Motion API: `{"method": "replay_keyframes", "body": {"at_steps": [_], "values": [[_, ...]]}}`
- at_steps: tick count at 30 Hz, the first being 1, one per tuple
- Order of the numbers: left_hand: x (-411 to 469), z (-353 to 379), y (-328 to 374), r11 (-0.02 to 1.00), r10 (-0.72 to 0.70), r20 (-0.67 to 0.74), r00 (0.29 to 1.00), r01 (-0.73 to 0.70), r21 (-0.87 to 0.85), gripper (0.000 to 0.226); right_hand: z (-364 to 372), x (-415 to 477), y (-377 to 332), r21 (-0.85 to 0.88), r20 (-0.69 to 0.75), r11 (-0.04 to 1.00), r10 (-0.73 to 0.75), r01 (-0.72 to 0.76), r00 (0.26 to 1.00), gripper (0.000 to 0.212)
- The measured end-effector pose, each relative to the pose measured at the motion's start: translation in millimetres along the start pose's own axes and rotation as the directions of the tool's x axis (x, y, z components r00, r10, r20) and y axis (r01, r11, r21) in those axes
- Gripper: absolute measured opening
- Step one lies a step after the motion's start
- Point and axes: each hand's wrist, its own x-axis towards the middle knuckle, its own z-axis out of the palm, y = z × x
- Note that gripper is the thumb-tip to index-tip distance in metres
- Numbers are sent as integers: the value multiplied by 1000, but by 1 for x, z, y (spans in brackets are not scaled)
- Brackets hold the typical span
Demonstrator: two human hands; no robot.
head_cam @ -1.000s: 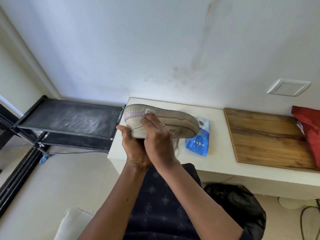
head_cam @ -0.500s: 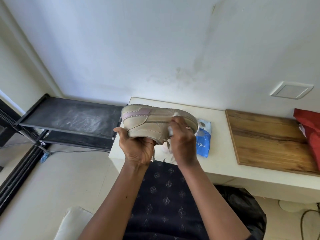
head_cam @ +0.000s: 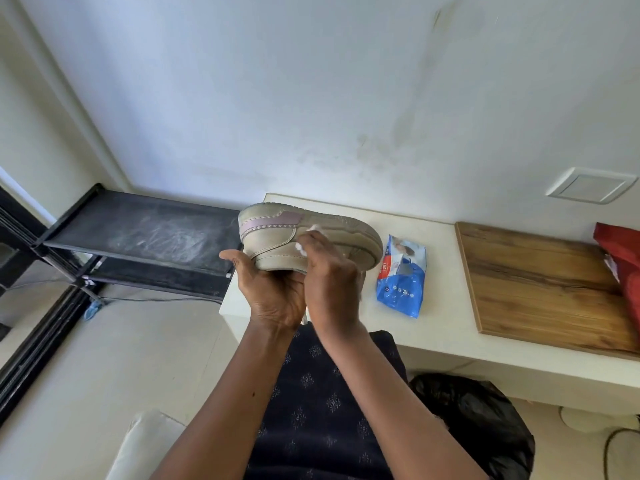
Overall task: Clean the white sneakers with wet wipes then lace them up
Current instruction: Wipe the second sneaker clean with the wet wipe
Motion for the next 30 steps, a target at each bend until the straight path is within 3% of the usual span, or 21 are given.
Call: {"method": "replay_keyframes", "body": {"at_steps": [4,6,10,13,17,21,25,27,29,30], "values": [[6,-22,-3,981,-2,-47,999,11,191,55,7,-17,-25,-38,106,985,-161,165,981,35],[6,-27,-3,977,-19,-49,999,29,209,54,7,-21,-23,-76,137,967,-233,245,963,30],[6,-14,3,991,-103,32,994,105,-85,79,0,-24,1,-46,119,954,-289,296,950,24],[3,-5,8,942,-119,-15,993,109,-319,81,-1,-20,20,-20,44,969,-244,245,969,28],[0,0,10,920,-109,-32,993,89,-381,78,-2,-9,43,-68,15,972,-225,225,974,30],[6,0,14,912,-113,-50,992,83,-402,69,-2,1,63,-110,-70,986,-130,122,989,32],[4,7,17,966,-139,-76,987,118,-232,67,-7,10,69,-29,-276,999,17,-26,961,23],[2,7,14,973,-178,-78,981,164,-161,48,-10,11,70,123,-394,976,214,-180,894,17],[1,5,9,964,-235,-120,965,215,-156,15,-15,7,71,277,-440,887,460,-370,772,20],[0,5,6,958,-263,-148,953,240,-160,9,-17,5,73,347,-433,819,572,-456,697,20]]}}
